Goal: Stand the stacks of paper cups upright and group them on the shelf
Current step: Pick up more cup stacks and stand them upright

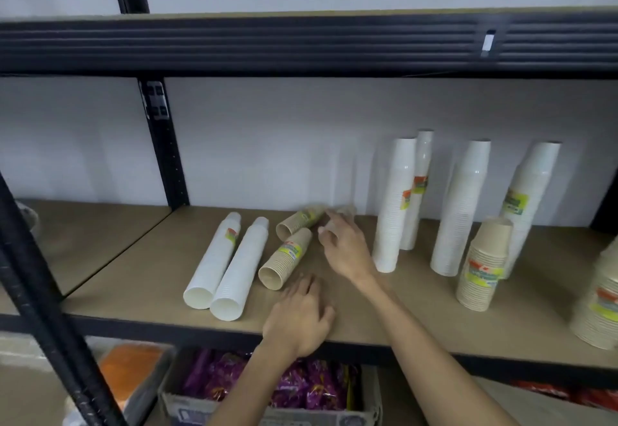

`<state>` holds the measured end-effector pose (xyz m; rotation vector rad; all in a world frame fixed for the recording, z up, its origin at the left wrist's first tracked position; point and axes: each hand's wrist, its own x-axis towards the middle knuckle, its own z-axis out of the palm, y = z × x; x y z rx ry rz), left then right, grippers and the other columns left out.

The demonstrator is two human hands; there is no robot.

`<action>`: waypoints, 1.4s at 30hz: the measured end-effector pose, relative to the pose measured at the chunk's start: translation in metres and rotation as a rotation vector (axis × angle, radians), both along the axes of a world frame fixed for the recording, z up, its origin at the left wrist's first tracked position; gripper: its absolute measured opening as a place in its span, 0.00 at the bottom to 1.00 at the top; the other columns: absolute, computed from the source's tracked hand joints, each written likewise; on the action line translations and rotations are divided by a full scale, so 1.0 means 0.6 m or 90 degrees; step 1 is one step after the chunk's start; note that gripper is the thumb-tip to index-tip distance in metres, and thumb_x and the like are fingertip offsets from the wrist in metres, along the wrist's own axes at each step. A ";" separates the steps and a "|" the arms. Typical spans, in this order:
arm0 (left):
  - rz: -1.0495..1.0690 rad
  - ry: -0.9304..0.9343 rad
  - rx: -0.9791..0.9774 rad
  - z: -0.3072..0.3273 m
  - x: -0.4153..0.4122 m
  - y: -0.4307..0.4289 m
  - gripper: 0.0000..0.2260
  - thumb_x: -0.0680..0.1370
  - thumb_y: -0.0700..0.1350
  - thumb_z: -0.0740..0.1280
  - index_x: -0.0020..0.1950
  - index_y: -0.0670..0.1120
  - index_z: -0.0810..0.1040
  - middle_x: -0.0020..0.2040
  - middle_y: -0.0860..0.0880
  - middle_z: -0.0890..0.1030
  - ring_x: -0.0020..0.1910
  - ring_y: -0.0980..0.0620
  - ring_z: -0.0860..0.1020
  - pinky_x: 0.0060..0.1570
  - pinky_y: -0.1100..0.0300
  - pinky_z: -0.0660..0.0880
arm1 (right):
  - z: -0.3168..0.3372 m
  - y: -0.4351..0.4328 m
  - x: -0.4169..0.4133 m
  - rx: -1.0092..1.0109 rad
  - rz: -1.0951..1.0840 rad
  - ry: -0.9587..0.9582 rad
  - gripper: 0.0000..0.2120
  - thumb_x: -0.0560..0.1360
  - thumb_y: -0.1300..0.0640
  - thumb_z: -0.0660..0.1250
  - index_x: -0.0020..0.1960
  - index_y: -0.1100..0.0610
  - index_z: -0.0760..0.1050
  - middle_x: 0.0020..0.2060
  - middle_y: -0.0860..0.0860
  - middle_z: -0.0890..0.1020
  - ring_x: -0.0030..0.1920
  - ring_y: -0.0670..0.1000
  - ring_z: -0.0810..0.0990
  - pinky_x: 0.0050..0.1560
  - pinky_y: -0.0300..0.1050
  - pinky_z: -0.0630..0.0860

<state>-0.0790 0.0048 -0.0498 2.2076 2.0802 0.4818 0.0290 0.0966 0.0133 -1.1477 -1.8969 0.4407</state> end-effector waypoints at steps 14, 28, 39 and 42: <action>-0.003 -0.013 0.034 0.000 0.000 0.004 0.27 0.78 0.58 0.54 0.73 0.46 0.65 0.75 0.48 0.64 0.76 0.51 0.57 0.74 0.56 0.55 | 0.011 0.101 -0.016 -0.281 -0.213 -0.289 0.24 0.74 0.57 0.69 0.68 0.59 0.71 0.68 0.59 0.72 0.67 0.60 0.74 0.63 0.51 0.75; -0.010 0.052 0.069 -0.020 0.003 -0.029 0.33 0.77 0.57 0.41 0.79 0.44 0.57 0.79 0.48 0.58 0.79 0.51 0.52 0.75 0.57 0.45 | -0.001 0.032 -0.013 -0.198 -0.113 0.153 0.28 0.71 0.57 0.76 0.63 0.59 0.64 0.50 0.54 0.76 0.51 0.57 0.80 0.43 0.38 0.71; 0.039 -0.180 0.269 0.114 -0.073 -0.094 0.17 0.78 0.50 0.59 0.66 0.51 0.74 0.66 0.56 0.75 0.59 0.53 0.76 0.54 0.55 0.75 | -0.028 -0.024 -0.021 -0.144 -0.200 0.159 0.25 0.72 0.46 0.72 0.57 0.63 0.72 0.51 0.59 0.81 0.54 0.62 0.80 0.51 0.49 0.77; 0.153 -0.206 0.325 0.148 -0.185 -0.085 0.14 0.79 0.48 0.60 0.63 0.50 0.76 0.62 0.51 0.78 0.55 0.49 0.78 0.51 0.52 0.75 | -0.001 -0.054 -0.057 -0.267 -0.140 0.060 0.26 0.74 0.36 0.66 0.43 0.61 0.77 0.38 0.56 0.84 0.41 0.58 0.83 0.40 0.47 0.78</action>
